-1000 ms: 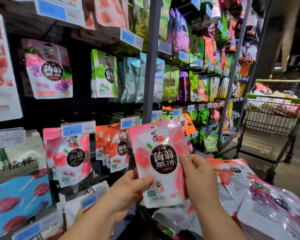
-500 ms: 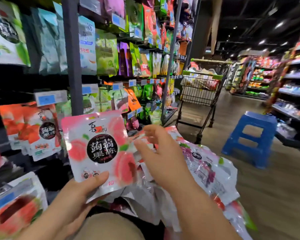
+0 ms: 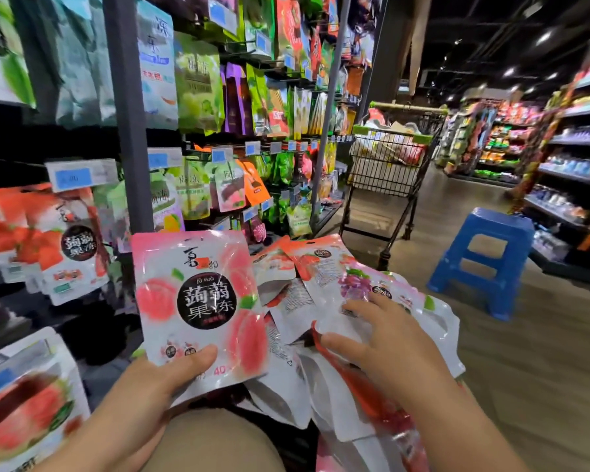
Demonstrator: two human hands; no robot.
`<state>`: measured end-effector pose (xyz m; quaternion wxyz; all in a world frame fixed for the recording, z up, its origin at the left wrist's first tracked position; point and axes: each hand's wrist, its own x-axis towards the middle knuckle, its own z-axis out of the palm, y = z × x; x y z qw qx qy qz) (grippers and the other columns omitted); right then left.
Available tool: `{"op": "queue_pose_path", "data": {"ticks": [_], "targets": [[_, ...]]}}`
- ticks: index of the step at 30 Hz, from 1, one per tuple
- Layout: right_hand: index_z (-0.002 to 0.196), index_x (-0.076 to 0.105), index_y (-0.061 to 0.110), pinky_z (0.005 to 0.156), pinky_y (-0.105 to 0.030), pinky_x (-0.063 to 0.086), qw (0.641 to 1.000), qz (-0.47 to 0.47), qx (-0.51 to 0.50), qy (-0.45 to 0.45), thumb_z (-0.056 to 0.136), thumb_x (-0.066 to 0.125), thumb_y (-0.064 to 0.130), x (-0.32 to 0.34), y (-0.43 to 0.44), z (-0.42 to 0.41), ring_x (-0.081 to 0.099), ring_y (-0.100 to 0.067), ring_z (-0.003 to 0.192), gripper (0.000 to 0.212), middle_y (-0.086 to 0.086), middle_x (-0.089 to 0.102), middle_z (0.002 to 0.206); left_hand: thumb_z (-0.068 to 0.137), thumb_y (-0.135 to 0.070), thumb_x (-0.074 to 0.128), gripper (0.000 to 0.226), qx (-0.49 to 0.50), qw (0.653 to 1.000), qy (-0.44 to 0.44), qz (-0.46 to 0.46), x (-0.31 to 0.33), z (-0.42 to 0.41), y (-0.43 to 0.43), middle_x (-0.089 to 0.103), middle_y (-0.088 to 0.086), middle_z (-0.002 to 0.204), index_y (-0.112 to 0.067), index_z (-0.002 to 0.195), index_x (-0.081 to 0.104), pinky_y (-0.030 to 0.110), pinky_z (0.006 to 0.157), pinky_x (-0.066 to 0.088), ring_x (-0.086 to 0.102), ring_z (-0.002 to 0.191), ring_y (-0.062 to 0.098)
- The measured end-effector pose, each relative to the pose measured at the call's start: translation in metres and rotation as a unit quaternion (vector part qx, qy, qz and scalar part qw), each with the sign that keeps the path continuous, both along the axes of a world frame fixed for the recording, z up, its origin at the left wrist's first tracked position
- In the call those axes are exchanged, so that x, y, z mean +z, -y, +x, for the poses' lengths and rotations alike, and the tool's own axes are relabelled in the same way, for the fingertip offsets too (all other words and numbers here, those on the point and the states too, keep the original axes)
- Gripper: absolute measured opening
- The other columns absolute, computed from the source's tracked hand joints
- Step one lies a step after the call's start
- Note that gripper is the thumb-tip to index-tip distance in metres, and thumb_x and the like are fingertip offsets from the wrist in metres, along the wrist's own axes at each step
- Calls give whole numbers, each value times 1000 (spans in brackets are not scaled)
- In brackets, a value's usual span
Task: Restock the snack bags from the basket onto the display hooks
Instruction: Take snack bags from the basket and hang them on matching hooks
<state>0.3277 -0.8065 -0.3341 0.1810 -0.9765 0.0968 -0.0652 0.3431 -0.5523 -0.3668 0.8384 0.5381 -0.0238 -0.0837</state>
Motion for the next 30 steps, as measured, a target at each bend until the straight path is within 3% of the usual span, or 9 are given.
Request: {"op": "queue_pose_path", "data": {"ticks": [3, 7, 10, 13, 18, 21, 25, 27, 30], "targets": [[143, 42, 47, 113, -39, 30, 1000, -26, 4, 8, 83, 52, 74, -4, -4, 2, 23, -16, 146, 66, 12, 25, 160, 3, -43, 98, 115, -2, 1000, -13, -2, -2, -1, -3, 76, 7, 104, -13, 110, 69, 33, 84, 55, 74, 91, 18], [147, 38, 46, 115, -33, 26, 997, -75, 38, -1, 91, 47, 66, -5, -4, 3, 16, -12, 147, 59, 14, 20, 161, 25, -32, 100, 97, -14, 999, -28, -15, -1, -1, -4, 75, 7, 107, -14, 116, 68, 43, 100, 44, 74, 94, 19], [147, 38, 42, 114, -31, 25, 995, -90, 45, 18, 88, 50, 68, -11, -1, 6, 19, -13, 146, 66, 13, 25, 159, 8, -38, 100, 107, -24, 999, -39, -17, -7, 0, -5, 75, 8, 108, -15, 109, 71, 47, 104, 43, 73, 97, 22], [141, 50, 41, 107, -22, 26, 993, -76, 61, 64, 98, 49, 49, -20, 5, 15, 29, -9, 141, 44, 14, 37, 153, 10, -36, 100, 107, -37, 998, -38, -24, -7, -1, -4, 74, 12, 111, -14, 111, 71, 49, 104, 43, 72, 101, 28], [117, 67, 40, 82, 7, 26, 959, 119, 31, 254, 101, 49, 32, -23, 12, 16, 49, 16, 99, 26, 28, 58, 113, 17, -39, 101, 112, -37, 999, -28, -11, -11, 3, -7, 72, 8, 117, -17, 121, 67, 50, 109, 39, 68, 109, 28], [102, 62, 47, 73, 5, 34, 892, 271, -7, 362, 102, 45, 31, -15, 11, 13, 53, 24, 90, 24, 31, 60, 97, 13, -41, 100, 116, -36, 999, -22, 2, -12, 5, -6, 73, 7, 115, -17, 121, 66, 47, 102, 44, 70, 106, 26], [119, 66, 23, 76, -13, 42, 825, 399, -87, 391, 103, 38, 40, -13, 13, 15, 56, 4, 94, 36, 18, 63, 99, 14, -39, 100, 112, -45, 999, -4, 4, -11, 5, -4, 74, 9, 113, -17, 119, 67, 39, 87, 47, 72, 102, 24], [118, 65, 25, 81, -15, 44, 807, 432, -104, 389, 103, 38, 42, -14, 14, 15, 58, 3, 99, 35, 16, 66, 106, 24, -33, 102, 96, -33, 999, -6, 14, -13, 7, -3, 75, 8, 109, -18, 113, 69, 37, 85, 48, 72, 101, 25], [115, 65, 30, 77, -5, 43, 828, 402, -65, 385, 103, 40, 38, -22, 16, 14, 59, 13, 94, 29, 19, 66, 103, 54, -9, 81, 55, -22, 1000, -13, 17, -12, 9, -1, 77, 7, 100, -16, 107, 69, 34, 78, 47, 73, 94, 24]]}}
